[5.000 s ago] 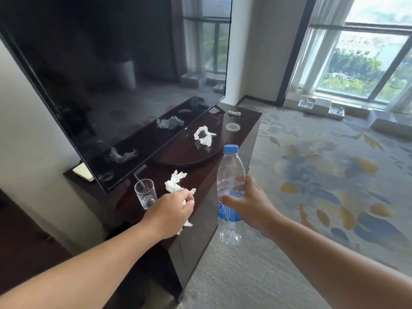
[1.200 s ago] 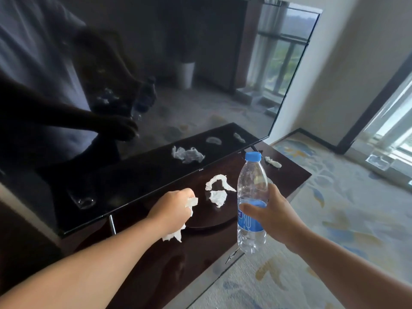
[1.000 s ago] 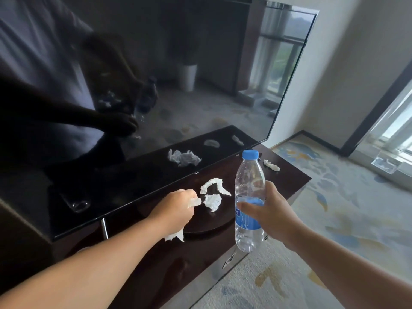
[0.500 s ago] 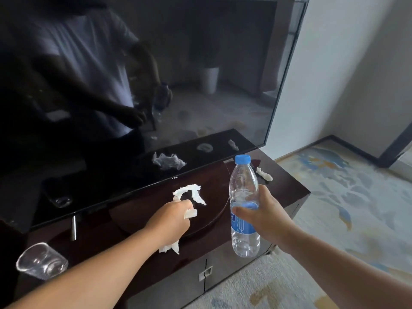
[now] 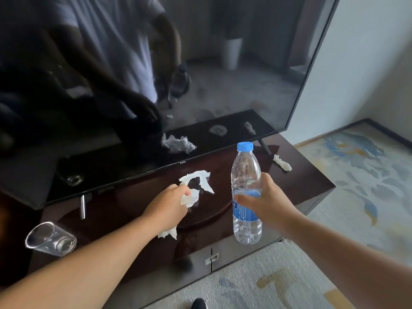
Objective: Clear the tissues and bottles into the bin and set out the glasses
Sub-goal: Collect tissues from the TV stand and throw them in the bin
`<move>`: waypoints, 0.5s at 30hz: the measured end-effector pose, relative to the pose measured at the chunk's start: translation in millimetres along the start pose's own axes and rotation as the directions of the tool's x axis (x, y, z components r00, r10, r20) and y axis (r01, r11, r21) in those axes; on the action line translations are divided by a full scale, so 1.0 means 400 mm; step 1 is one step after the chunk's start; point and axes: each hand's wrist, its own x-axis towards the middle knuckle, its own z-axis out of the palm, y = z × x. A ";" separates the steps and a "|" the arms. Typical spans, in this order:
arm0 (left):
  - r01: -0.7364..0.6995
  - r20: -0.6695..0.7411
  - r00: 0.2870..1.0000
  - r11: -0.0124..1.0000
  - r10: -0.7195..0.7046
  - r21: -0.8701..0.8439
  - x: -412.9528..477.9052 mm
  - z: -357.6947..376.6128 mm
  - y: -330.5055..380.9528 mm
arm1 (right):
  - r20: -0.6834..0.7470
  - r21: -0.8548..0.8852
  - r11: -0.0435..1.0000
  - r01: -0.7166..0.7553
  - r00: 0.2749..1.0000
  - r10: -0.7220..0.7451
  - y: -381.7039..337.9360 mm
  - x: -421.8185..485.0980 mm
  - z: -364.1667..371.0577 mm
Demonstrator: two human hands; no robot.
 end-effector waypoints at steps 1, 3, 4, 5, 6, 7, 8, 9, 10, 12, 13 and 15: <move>0.013 0.009 1.000 1.000 -0.013 -0.013 0.012 0.003 -0.009 | -0.001 -0.002 1.000 -0.010 1.000 0.010 -0.002 0.010 0.003; 0.030 0.025 0.999 0.999 -0.029 -0.029 0.040 0.006 -0.023 | -0.001 -0.009 1.000 -0.025 1.000 0.025 -0.009 0.029 0.009; 0.030 0.031 0.999 0.999 -0.029 -0.035 0.055 0.007 -0.027 | 0.002 -0.013 0.999 -0.029 1.000 0.029 -0.013 0.039 0.012; 0.023 0.036 0.999 0.999 -0.022 -0.042 0.071 0.008 -0.030 | 0.003 -0.016 0.999 -0.033 0.999 0.033 -0.017 0.051 0.014; 0.014 0.044 0.999 0.999 -0.012 -0.051 0.086 0.009 -0.034 | 0.003 -0.020 0.999 -0.038 0.999 0.038 -0.022 0.063 0.017; 0.004 0.053 0.999 0.998 -0.001 -0.056 0.100 0.011 -0.037 | 0.004 -0.023 0.999 -0.045 0.999 0.045 -0.027 0.074 0.021; -0.012 0.063 0.998 0.999 0.015 -0.052 0.114 0.014 -0.041 | 0.003 -0.027 0.998 -0.052 0.999 0.052 -0.033 0.085 0.027; -0.030 0.076 0.997 0.999 0.033 -0.039 0.127 0.018 -0.045 | 0.000 -0.031 0.998 -0.056 0.998 0.056 -0.037 0.095 0.033; -0.048 0.089 0.995 0.999 0.050 -0.022 0.139 0.022 -0.048 | -0.002 -0.038 0.997 -0.060 0.998 0.060 -0.040 0.105 0.040; -0.072 0.108 0.992 0.997 0.071 0.003 0.157 0.034 -0.052 | -0.001 -0.042 0.997 -0.069 0.998 0.069 -0.043 0.122 0.055; -0.080 0.117 0.990 0.997 0.079 0.011 0.164 0.042 -0.053 | 0.001 -0.036 0.996 -0.075 0.997 0.075 -0.042 0.127 0.062; -0.104 0.132 0.986 0.994 0.100 0.030 0.172 0.059 -0.054 | 0.006 -0.030 0.996 -0.087 0.996 0.087 -0.038 0.136 0.072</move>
